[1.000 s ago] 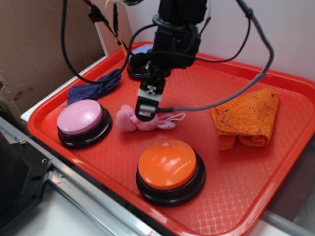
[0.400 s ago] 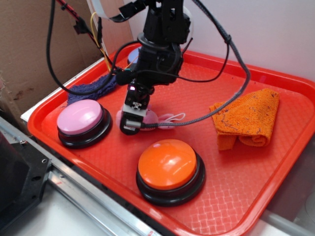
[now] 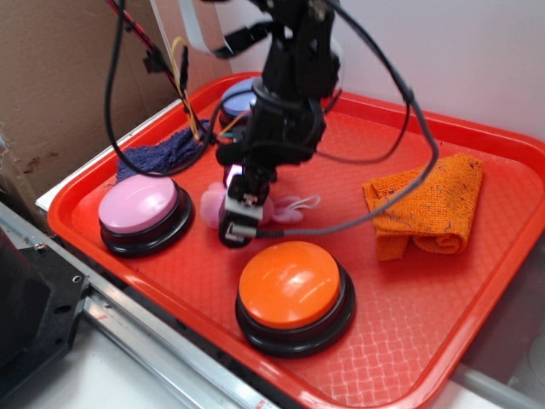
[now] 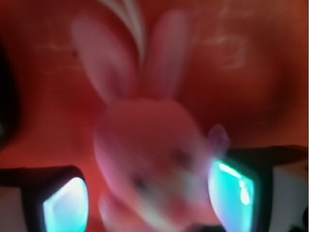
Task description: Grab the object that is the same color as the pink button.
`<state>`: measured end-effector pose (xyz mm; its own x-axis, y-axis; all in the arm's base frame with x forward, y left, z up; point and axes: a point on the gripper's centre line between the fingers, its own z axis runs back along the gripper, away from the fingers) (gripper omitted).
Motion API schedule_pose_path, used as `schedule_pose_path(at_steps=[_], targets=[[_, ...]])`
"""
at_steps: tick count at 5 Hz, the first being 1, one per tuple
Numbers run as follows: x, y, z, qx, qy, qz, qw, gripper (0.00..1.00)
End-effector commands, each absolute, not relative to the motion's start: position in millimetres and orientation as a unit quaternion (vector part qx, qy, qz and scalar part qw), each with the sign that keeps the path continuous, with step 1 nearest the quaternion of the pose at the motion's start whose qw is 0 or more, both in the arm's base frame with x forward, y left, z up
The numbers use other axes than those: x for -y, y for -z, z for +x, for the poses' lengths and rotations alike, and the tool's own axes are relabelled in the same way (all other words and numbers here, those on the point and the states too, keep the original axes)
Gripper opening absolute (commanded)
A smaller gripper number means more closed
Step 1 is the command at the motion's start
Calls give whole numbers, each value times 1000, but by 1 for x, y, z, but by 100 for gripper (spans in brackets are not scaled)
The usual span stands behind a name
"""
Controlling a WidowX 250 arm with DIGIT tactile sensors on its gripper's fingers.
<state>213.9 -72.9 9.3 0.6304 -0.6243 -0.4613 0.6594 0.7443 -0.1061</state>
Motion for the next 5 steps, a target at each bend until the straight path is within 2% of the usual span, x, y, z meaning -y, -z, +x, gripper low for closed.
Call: schedule_pose_path(at_steps=[1,2,3,4,5], targets=[[73,-14,208,-204,311,23,928,0],[56,-64,225,-144,217,-15,965,0],[27,-116,241,-33,93,8,995,0],[6,-164,242,77,-25,-27,996,0],[12,-214,242,126,-104,-18,986,0]])
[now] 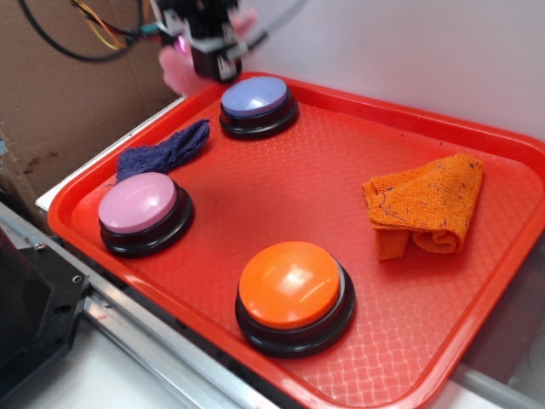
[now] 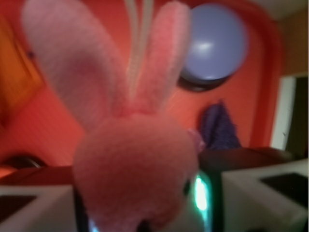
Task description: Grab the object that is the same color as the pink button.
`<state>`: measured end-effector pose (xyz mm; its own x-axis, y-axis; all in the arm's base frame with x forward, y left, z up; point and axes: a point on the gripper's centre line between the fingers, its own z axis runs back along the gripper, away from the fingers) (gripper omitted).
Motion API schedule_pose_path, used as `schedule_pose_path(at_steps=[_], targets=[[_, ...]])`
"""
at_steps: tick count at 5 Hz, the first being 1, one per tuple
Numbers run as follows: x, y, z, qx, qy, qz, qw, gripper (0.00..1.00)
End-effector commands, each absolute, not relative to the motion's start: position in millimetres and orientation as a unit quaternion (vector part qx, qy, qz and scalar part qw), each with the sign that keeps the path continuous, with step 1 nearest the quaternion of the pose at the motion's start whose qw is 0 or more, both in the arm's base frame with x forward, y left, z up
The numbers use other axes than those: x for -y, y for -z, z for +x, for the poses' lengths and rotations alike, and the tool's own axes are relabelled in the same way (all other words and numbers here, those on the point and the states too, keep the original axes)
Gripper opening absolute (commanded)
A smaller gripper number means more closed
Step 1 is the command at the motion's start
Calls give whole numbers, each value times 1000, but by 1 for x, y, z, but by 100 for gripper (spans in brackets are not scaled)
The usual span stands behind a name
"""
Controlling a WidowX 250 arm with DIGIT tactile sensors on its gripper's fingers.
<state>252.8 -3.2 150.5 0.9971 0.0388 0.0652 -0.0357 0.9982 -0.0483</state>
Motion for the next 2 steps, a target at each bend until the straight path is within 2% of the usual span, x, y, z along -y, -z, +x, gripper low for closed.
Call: schedule_pose_path(at_steps=[1,2], targets=[[19,-262,233,144,-127,23,981,0],[25,-312,231,146,-130,29,980,0]])
